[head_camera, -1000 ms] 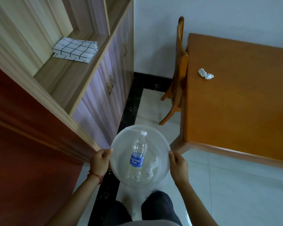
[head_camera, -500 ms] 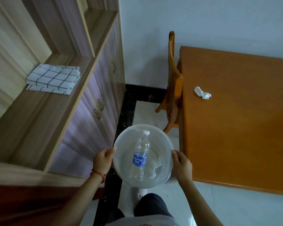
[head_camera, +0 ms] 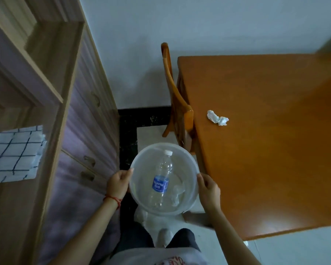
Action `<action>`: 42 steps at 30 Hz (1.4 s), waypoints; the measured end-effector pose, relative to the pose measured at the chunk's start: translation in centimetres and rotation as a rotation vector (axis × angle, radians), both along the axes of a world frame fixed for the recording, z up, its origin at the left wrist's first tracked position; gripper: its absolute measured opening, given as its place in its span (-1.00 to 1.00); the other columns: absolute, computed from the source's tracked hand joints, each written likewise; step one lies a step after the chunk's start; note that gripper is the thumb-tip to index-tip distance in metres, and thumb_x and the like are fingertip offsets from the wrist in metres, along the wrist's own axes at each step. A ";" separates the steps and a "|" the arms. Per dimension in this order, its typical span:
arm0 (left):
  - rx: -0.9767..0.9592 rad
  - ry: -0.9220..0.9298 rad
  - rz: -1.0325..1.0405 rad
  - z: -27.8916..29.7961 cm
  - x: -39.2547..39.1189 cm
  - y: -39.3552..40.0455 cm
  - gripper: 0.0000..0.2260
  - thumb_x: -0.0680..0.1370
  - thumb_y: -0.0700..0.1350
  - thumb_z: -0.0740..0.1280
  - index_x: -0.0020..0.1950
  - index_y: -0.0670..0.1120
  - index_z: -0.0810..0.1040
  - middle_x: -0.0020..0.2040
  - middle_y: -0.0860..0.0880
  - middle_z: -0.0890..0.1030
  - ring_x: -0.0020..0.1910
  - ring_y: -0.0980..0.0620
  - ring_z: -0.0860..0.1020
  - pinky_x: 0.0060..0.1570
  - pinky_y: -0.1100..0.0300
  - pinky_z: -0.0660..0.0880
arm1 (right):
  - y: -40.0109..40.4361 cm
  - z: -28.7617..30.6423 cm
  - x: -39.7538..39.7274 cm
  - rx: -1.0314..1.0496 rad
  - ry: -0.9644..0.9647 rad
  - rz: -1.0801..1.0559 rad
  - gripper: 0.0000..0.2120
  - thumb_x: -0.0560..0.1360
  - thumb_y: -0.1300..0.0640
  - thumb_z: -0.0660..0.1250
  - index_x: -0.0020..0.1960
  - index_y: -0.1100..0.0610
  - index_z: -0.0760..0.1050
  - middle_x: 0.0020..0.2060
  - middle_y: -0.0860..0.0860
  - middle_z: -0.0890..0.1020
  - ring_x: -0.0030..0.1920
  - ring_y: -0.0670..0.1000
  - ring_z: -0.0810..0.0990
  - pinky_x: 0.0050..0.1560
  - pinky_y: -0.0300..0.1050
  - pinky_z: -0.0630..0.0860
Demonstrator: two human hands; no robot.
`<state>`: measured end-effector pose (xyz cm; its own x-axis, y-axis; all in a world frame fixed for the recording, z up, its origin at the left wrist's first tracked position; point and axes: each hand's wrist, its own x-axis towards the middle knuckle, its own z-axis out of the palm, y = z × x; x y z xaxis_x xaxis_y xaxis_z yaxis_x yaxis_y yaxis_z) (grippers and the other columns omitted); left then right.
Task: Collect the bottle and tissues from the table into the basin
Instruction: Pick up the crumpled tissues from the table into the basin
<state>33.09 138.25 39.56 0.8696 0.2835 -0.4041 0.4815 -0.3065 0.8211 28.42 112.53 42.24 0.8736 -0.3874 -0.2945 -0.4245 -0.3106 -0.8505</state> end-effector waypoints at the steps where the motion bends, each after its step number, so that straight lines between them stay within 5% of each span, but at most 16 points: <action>1: 0.001 0.008 -0.026 -0.1 1.3 0.2 -0.72 0.48 -0.01 0.32 -0.39 -0.11 0.48 -0.46 -0.06 0.51 -0.37 -0.09 0.50 -0.32 0.16 0.42 | 0.3 0.0 0.4 -0.001 -0.002 -0.034 -0.75 0.56 0.13 0.18 -0.26 -0.07 0.46 -0.33 0.05 0.58 -0.29 0.08 0.56 -0.23 0.01 0.55; 5: 0.003 0.018 -0.139 -0.1 5.9 0.3 -0.77 0.47 0.00 0.33 -0.36 -0.04 0.47 -0.41 -0.03 0.54 -0.33 -0.06 0.52 -0.26 0.13 0.45 | 1.3 -0.4 1.9 0.000 0.018 -0.154 -0.80 0.56 0.10 0.18 -0.18 -0.09 0.50 -0.28 -0.02 0.61 -0.25 0.08 0.61 -0.20 -0.04 0.57; 9: -0.027 0.007 -0.254 0.3 9.4 -0.4 -0.78 0.49 -0.05 0.32 -0.35 -0.05 0.46 -0.40 0.00 0.52 -0.38 0.06 0.49 -0.46 0.30 0.41 | 1.7 -0.8 3.1 0.010 0.052 -0.255 -0.82 0.57 0.09 0.18 0.01 0.08 0.55 -0.22 -0.06 0.62 -0.23 -0.05 0.60 -0.25 -0.23 0.50; 16: -0.126 0.091 -0.333 -0.4 12.3 -1.1 -0.82 0.46 -0.03 0.34 -0.27 -0.09 0.49 -0.41 -0.12 0.56 -0.55 0.08 0.54 -0.45 0.16 0.54 | 1.2 -0.2 4.4 -0.025 0.067 -0.310 -0.81 0.58 0.10 0.15 -0.05 0.09 0.54 -0.32 -0.08 0.56 -0.34 -0.11 0.50 -0.35 -0.33 0.41; 24: -0.169 0.139 -0.329 -1.1 13.1 -1.9 -0.83 0.46 -0.05 0.36 -0.22 -0.14 0.49 -0.32 -0.15 0.57 -0.41 -0.09 0.55 -0.48 0.14 0.55 | -0.3 -1.3 5.4 -0.071 0.128 -0.304 -0.73 0.57 0.07 0.15 0.11 0.16 0.55 -0.21 -0.02 0.61 -0.28 -0.11 0.51 -0.33 -0.27 0.39; 28: -0.161 0.130 -0.331 -1.3 13.3 -2.5 -0.85 0.46 -0.07 0.35 -0.25 -0.10 0.49 -0.36 -0.15 0.56 -0.54 0.08 0.55 -0.50 0.16 0.55 | -1.1 -1.5 5.6 -0.071 0.136 -0.294 -0.72 0.57 0.07 0.15 0.12 0.17 0.55 -0.16 0.04 0.62 -0.25 -0.09 0.53 -0.31 -0.26 0.41; 36: -0.140 0.109 -0.303 -0.7 13.1 -3.1 -0.84 0.49 -0.13 0.33 -0.29 -0.12 0.48 -0.44 -0.09 0.56 -0.58 0.14 0.54 -0.58 0.25 0.52 | -2.7 -1.9 5.6 -0.071 0.133 -0.202 -0.75 0.56 0.05 0.18 0.08 0.14 0.56 -0.24 -0.06 0.61 -0.21 0.03 0.60 -0.15 0.00 0.60; 38: -0.140 0.112 -0.293 -0.7 13.1 -3.2 -0.84 0.49 -0.14 0.33 -0.28 -0.14 0.49 -0.43 -0.10 0.57 -0.57 0.14 0.55 -0.58 0.26 0.52 | -3.0 -1.9 5.7 -0.076 0.128 -0.172 -0.77 0.56 0.05 0.18 0.02 0.13 0.57 -0.27 -0.06 0.61 -0.24 0.00 0.60 -0.20 -0.07 0.58; 42: -0.128 0.114 -0.295 -0.5 13.0 -3.3 -0.84 0.49 -0.13 0.32 -0.27 -0.15 0.50 -0.38 -0.17 0.56 -0.57 0.14 0.55 -0.57 0.28 0.52 | -4.7 -1.1 6.7 -0.080 0.113 -0.202 -0.69 0.56 0.02 0.18 -0.19 0.21 0.52 -0.31 0.13 0.62 -0.29 0.15 0.58 -0.28 0.02 0.53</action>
<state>46.07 134.93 39.08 0.8537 -0.0329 -0.5198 0.4784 -0.3447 0.8076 35.14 107.81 41.13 0.7390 -0.5774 -0.3472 -0.5760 -0.2742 -0.7701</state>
